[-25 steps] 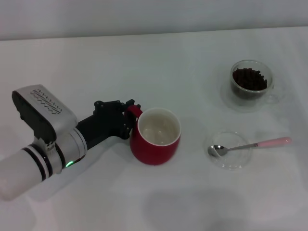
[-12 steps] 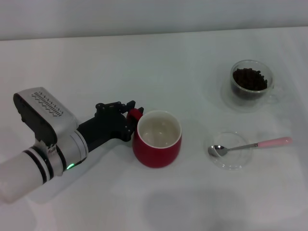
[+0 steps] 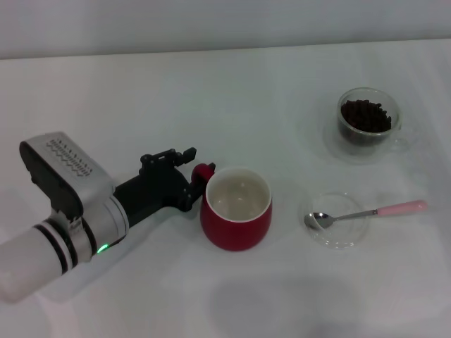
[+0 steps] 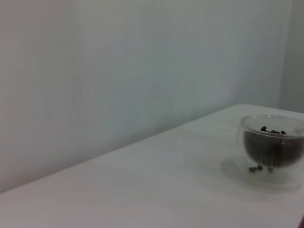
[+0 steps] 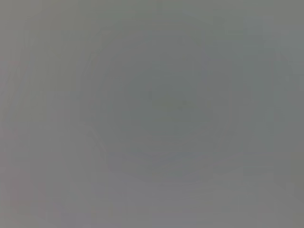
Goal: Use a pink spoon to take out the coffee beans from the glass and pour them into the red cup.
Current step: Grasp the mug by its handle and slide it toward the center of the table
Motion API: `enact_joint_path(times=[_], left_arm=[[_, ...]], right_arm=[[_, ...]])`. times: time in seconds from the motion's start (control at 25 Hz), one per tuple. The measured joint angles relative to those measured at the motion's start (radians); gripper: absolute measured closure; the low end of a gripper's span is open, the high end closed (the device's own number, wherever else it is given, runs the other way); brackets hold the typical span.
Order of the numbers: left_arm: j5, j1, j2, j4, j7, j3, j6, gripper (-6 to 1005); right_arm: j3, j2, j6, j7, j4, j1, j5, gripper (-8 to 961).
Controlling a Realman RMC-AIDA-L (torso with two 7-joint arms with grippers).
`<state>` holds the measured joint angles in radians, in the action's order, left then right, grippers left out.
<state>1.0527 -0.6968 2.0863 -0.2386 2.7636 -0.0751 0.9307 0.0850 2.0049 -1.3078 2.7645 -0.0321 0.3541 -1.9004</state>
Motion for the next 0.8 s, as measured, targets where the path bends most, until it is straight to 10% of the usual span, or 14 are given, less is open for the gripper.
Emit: enact_joint_path(times=[0.8], left_arm=[[-0.034, 0.197, -0.002, 0.014, 0.063, 0.0, 0.174, 574]], right_arm=[[-0.005, 0.0, -0.01, 0.0, -0.006, -0.029, 0.001, 334]])
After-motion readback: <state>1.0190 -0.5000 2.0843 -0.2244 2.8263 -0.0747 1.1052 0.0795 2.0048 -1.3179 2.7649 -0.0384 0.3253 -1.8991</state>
